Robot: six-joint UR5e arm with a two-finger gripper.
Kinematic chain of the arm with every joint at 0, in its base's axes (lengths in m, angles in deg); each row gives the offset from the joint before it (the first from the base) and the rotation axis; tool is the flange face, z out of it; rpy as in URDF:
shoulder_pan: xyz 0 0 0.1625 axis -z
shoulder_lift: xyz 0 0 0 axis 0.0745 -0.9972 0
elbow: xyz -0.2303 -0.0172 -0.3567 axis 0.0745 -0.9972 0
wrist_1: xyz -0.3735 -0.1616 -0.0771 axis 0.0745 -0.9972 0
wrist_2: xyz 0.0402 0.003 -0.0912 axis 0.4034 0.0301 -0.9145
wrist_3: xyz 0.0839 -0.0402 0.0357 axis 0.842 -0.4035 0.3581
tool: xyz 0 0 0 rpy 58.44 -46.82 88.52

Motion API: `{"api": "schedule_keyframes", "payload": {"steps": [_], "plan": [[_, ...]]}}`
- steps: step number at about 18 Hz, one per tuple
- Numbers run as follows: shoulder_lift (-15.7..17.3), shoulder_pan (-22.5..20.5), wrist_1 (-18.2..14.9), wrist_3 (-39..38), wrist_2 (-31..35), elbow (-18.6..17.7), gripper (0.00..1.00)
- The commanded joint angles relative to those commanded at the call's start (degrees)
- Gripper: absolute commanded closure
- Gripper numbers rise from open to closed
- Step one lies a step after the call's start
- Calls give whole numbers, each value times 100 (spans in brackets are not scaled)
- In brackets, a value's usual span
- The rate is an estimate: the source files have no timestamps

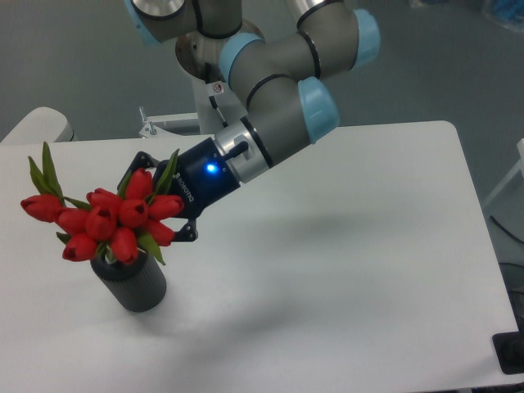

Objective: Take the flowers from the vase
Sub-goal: 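Lift the tulip bunch up and out of the grey vase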

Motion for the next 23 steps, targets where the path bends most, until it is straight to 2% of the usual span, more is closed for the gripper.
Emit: {"api": "schedule_keyframes", "payload": {"steps": [8,11,13,16,20,23], "plan": [[0,-483,0,-106,-193,220,97],[-79,-615,26,-98,-106,457,96],[-254,-598,35,-54,261,694,96],[-430,-511,26,-27,1272,1081,96],[-580,-422,26,-18,1826,1301,96],[-598,-414,18,-18,2520,1345,96]]}}
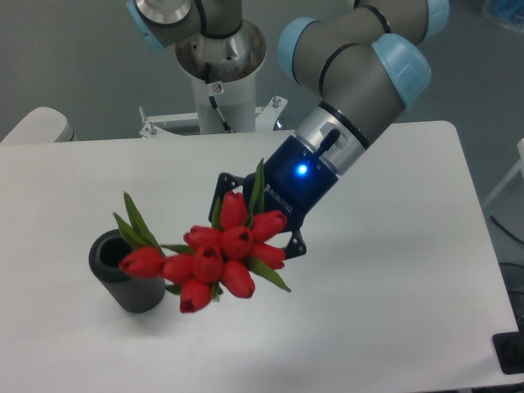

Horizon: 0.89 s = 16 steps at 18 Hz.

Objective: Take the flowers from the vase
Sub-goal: 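Lift the tulip bunch up and out of the grey vase, then carry the held tulips away from the vase and lower them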

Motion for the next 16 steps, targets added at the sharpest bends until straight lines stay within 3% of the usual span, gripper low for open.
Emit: {"api": "schedule_keyframes", "payload": {"steps": [3,5,8,10,13,16], "plan": [[-53,0,-53,87,729,-140,96],[-53,18,-88,638,1309,-333,96],[-44,35,-447,932,2030,-448,97],[-70,35,-623,958,2312,-396,97],[-184,-9,-650,1036,2392,-404,97],[-264,-17,-738,1291,2874,-387,97]]}}
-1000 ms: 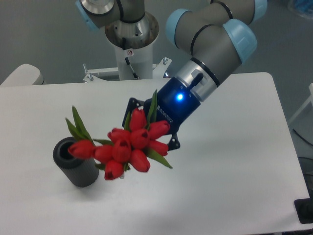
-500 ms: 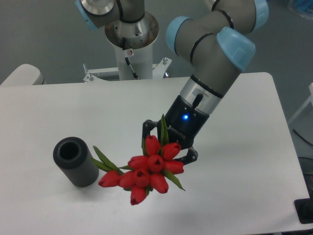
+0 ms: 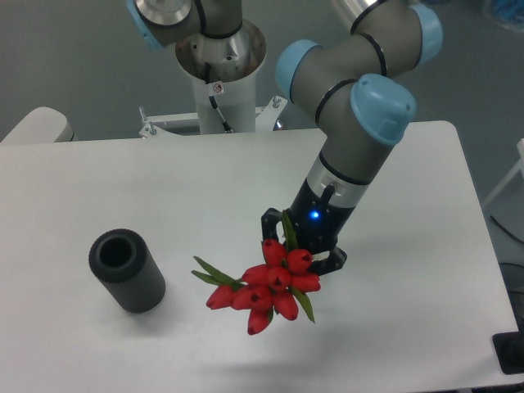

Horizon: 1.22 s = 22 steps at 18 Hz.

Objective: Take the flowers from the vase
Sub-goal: 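Carry the held tulips away from the vase and lower them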

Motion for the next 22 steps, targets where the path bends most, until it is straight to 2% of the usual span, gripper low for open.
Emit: {"api": "schedule_keyframes", "payload": {"steps": [3,6,9,11,16,19,22], "plan": [[-105,35,-307,263,440,193,97],[-211,61,-457,711,757,343,95],[-246,219,-475,1335,1458,361,95],[-342,299,-475,1468,1750,396,96],[-720,351,-352,1766,1821,518,96],[-966,352,-361,2100,2172,571,96],[-1081,343,-238,2251,2234,641,96]]}}
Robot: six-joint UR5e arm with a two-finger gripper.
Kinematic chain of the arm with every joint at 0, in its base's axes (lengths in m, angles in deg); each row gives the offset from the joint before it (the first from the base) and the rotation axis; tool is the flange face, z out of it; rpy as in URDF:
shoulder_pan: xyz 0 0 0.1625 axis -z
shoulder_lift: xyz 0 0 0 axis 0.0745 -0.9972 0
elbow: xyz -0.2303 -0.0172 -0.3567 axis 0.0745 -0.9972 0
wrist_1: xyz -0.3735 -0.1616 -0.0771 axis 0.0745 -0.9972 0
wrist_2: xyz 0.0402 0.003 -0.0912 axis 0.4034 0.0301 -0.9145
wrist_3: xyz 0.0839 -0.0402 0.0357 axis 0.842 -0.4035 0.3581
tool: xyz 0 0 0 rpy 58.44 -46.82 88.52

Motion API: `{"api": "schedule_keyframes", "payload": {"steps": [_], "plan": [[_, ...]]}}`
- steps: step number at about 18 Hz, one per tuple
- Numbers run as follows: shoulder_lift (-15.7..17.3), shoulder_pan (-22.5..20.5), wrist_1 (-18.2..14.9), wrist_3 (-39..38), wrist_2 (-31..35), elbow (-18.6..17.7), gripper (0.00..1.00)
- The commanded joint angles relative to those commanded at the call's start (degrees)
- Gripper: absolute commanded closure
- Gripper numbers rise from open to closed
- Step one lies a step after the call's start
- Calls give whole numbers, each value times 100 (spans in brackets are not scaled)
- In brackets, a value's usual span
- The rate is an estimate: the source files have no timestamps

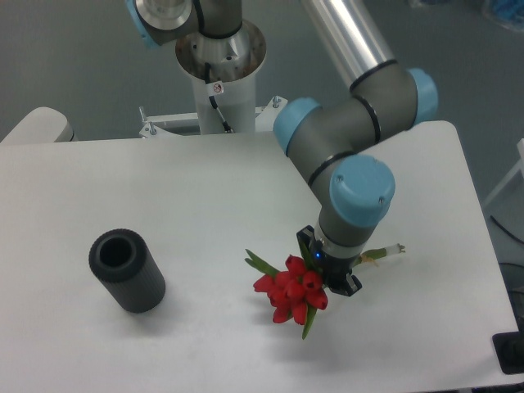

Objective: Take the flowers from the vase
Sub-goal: 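Carry the held tulips away from the vase and lower them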

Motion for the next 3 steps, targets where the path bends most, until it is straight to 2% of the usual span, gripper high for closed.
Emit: {"api": "schedule_keyframes", "payload": {"steps": [3], "plan": [[0,9,9,0,0,-8,96]]}}
